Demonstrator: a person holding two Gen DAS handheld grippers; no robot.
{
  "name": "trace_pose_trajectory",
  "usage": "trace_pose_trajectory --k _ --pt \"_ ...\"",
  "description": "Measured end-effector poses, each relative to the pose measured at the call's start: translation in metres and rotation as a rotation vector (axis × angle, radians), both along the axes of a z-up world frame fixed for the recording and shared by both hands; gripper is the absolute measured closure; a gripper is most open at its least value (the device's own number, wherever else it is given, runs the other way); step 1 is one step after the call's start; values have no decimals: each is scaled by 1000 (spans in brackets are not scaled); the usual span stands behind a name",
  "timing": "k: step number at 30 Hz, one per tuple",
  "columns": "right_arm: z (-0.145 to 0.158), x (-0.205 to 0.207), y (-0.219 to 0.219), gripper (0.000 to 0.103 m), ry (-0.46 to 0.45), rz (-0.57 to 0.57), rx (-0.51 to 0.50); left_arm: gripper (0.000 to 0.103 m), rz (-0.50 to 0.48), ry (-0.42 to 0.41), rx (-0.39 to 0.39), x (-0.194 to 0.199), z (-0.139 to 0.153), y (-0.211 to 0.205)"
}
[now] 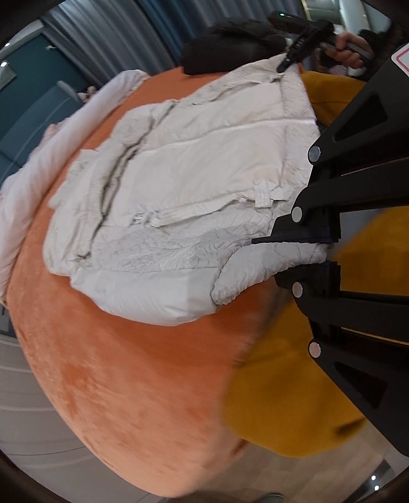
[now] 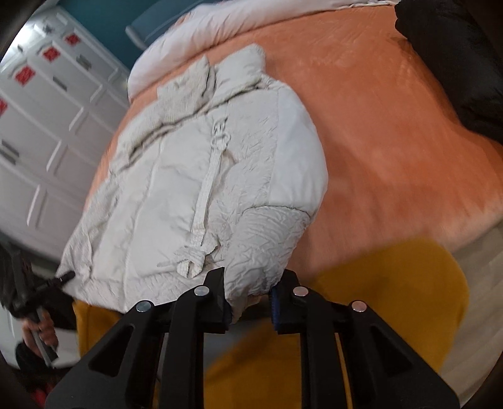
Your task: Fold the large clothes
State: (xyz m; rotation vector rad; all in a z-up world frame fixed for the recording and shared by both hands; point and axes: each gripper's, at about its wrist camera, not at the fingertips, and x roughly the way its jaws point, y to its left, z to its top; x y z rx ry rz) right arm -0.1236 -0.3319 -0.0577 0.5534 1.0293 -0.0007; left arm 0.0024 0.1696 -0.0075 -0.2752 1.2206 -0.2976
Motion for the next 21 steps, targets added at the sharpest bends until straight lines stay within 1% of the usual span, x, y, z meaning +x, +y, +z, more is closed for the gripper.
trace_pose_trajectory --k 4,7,9,11,13,15,16,18,21 --pt "0 -39 12 86 75 74 -15 99 -38 54 40 -39 2 4" --pt "5 -69 18 87 120 96 -2 99 -63 103 61 -68 6 8" --pt "7 -83 22 87 140 111 -6 99 -73 148 61 -87 5 10" --pt "14 -92 25 87 150 130 -14 99 -61 163 47 -99 7 13" --pt "25 -90 24 87 137 141 -17 99 -21 142 3 -99 17 17" --pt "41 -78 20 87 92 145 -25 100 13 98 -53 -89 32 21" --pt "54 -70 15 87 44 139 -29 100 20 58 -67 -80 43 22" --pt "81 -54 3 87 -56 114 -30 100 17 -11 -70 -69 63 19" --pt "106 -34 -9 87 -164 84 -19 100 21 -134 -87 -45 91 14"
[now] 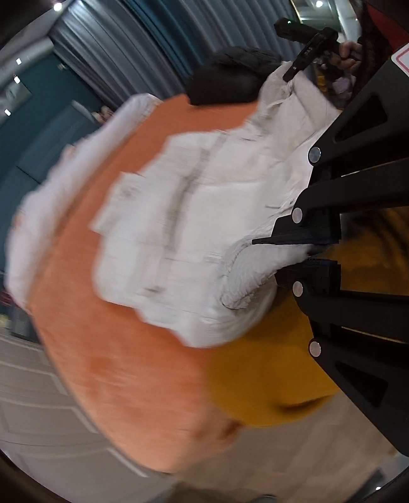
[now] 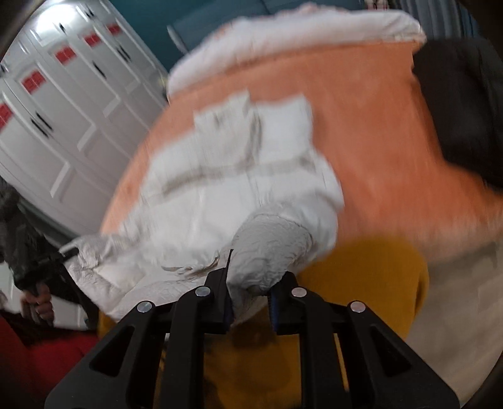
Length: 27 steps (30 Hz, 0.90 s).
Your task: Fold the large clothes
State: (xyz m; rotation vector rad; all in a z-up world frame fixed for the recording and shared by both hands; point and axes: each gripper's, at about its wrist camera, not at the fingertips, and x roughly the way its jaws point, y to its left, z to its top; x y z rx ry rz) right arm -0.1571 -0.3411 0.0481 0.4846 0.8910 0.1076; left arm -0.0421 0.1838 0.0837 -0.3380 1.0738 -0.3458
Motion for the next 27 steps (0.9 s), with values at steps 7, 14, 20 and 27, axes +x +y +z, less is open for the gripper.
trace_pose_trajectory --k 7,14,20,27 --pt "16 61 -12 87 -217 -114 75 99 19 -208 -28 69 31 -25" --pt "3 135 -31 87 -272 -200 140 98 86 -288 -39 153 28 -43" --pt "-21 193 -49 83 -243 -292 248 91 146 -301 44 226 -1 -70" --pt "-30 244 -57 69 -184 -320 284 87 215 -199 95 282 -45 -74"
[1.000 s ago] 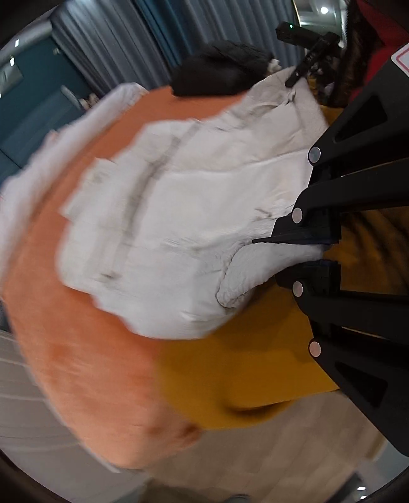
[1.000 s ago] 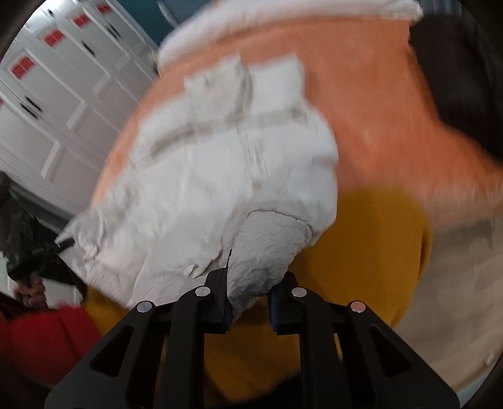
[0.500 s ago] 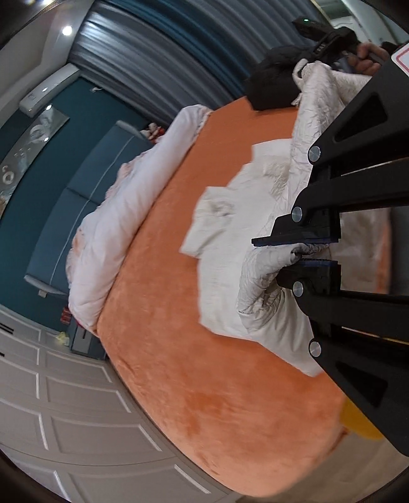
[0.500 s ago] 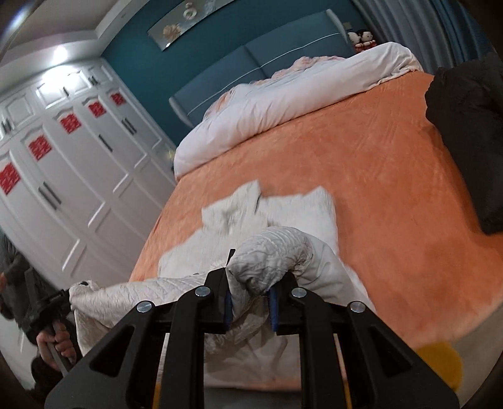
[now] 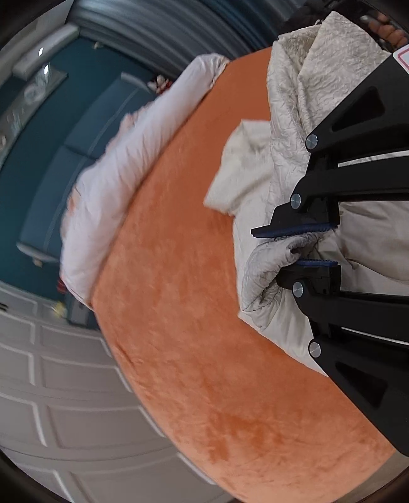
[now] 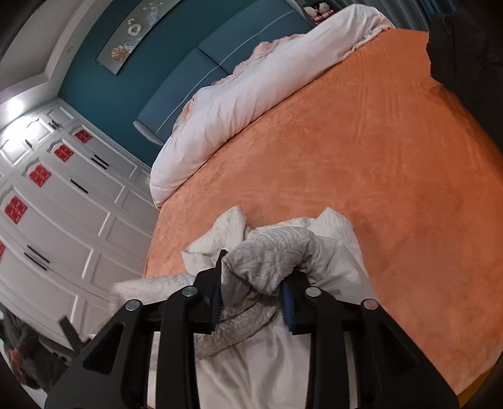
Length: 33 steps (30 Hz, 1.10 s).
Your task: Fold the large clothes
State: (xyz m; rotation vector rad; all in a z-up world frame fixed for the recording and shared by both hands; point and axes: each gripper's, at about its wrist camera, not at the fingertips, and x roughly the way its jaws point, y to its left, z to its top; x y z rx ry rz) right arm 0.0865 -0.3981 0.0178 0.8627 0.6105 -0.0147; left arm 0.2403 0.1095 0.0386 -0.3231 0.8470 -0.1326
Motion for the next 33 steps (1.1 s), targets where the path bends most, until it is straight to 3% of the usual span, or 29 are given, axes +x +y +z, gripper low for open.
trace_pose_trajectory --k 4,6,7,11,14,17,21,23,24,25,27,29,33 --pt "32 -32 -12 50 -195 -2 92 84 35 -45 -186 -15 26 33" --pt "52 -57 -12 43 -287 -41 21 83 32 -54 -234 -25 41 45" --pt "64 -70 -5 42 -305 -50 -83 82 32 -65 -231 -35 48 50" --pt "68 -71 46 42 -173 30 -399 81 54 -133 -106 -54 61 41" --pt "55 -58 98 43 -140 169 -495 77 -19 -82 35 -18 43 18" --pt "38 -36 144 44 -108 299 -516 78 -40 -22 95 10 42 6" --pt "-5 -3 180 44 20 433 -588 75 -20 -39 5 23 56 15" --pt "-51 14 182 44 151 469 -616 75 7 74 -58 44 33 29" --pt "-65 16 180 46 179 475 -597 76 30 163 -82 52 16 41" --pt "-70 11 175 47 181 468 -570 76 50 185 -85 50 11 48" --pt "-61 0 168 47 165 442 -553 74 126 90 -14 32 16 73" --pt "-49 -16 158 47 150 408 -537 59 159 40 47 18 20 94" --pt "-20 -34 126 43 92 293 -500 60 170 2 56 -7 35 119"
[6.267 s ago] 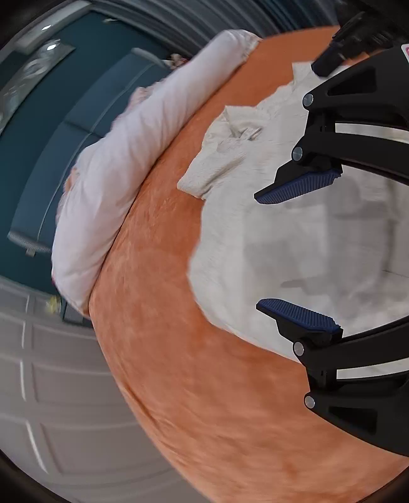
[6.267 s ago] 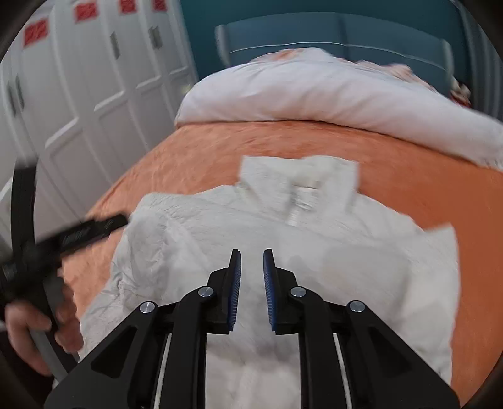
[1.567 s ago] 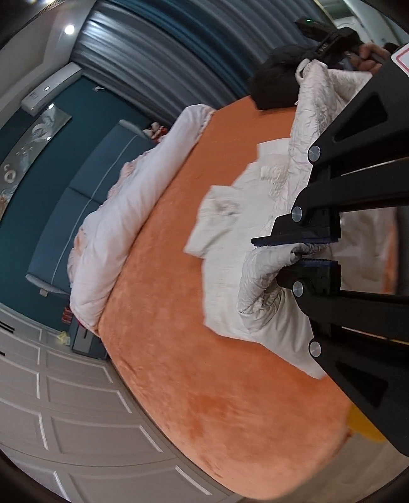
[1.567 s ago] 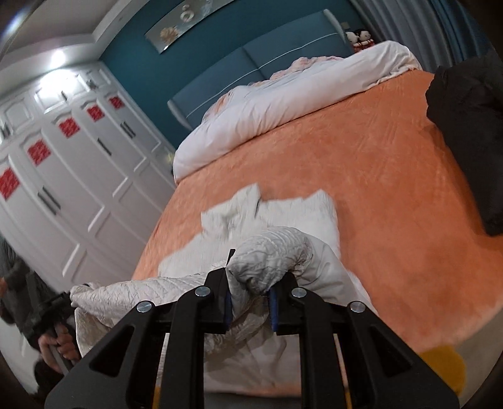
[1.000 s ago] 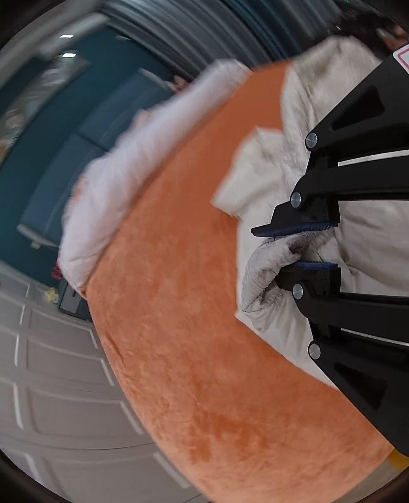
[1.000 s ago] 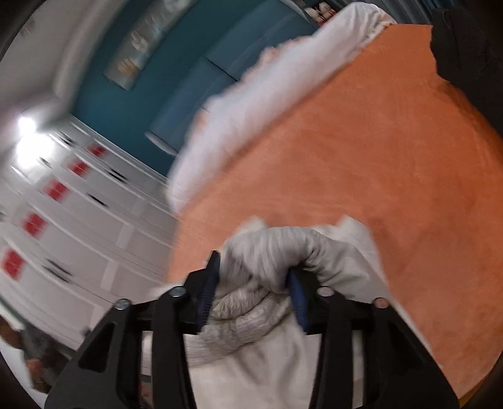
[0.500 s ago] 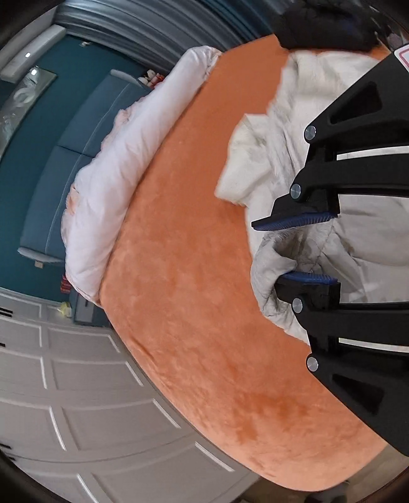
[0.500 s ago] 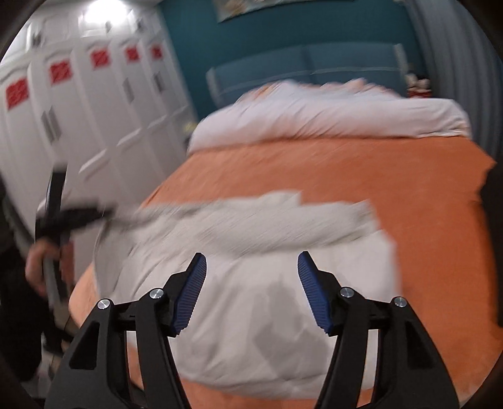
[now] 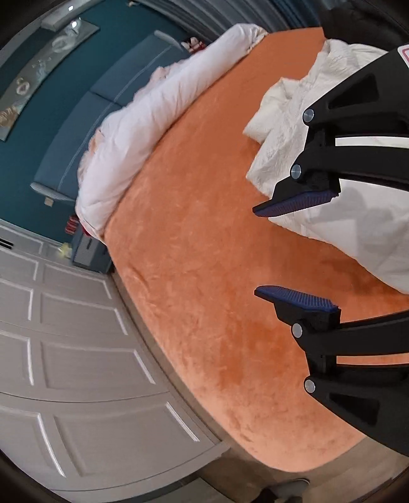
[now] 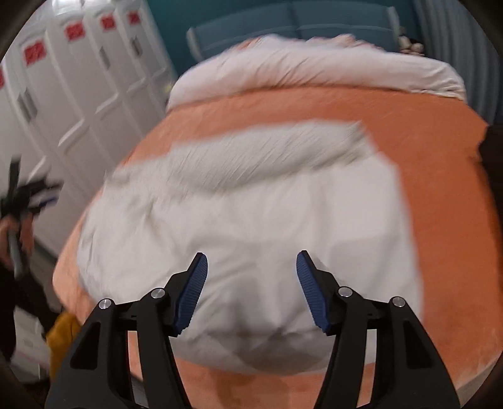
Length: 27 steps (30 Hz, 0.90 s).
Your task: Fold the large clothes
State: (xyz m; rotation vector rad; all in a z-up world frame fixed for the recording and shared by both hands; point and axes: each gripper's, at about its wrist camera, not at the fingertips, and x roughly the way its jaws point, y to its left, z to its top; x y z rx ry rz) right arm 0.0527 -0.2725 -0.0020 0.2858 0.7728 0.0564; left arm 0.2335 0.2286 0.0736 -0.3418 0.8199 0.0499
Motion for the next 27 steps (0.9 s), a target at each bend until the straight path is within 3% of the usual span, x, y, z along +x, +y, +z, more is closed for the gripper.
trace_pose_trajectory --k 3,5,6,7,10,13,15,17,22,25,27 --pt "21 26 -36 40 -35 -118 -28 55 -94 -32 48 -6 14 -32" --pt "36 43 -54 49 -70 -151 37 51 -201 -49 62 -8 20 -71" --pt "42 50 -53 64 -89 -121 61 50 -279 -61 56 -11 20 -98" --pt "52 58 -39 71 -104 -61 37 50 -332 -64 63 -13 18 -116" --pt "54 75 25 71 -104 147 -102 44 -475 -63 158 -18 -5 -183" --pt "16 90 70 71 -33 275 -230 43 -537 -22 214 -15 -37 -223" --pt "-8 106 75 73 11 293 -280 43 -536 50 226 -2 -66 -234" --pt "-19 115 62 73 25 259 -291 41 -509 62 238 7 -81 -229" --pt "-29 150 -24 73 52 30 -164 32 -419 47 213 39 -89 -200" --pt "-58 158 -50 74 105 -11 -73 32 -361 59 224 57 -105 -187" --pt "-72 165 -51 74 107 -3 -55 31 -360 62 177 64 -122 -183"
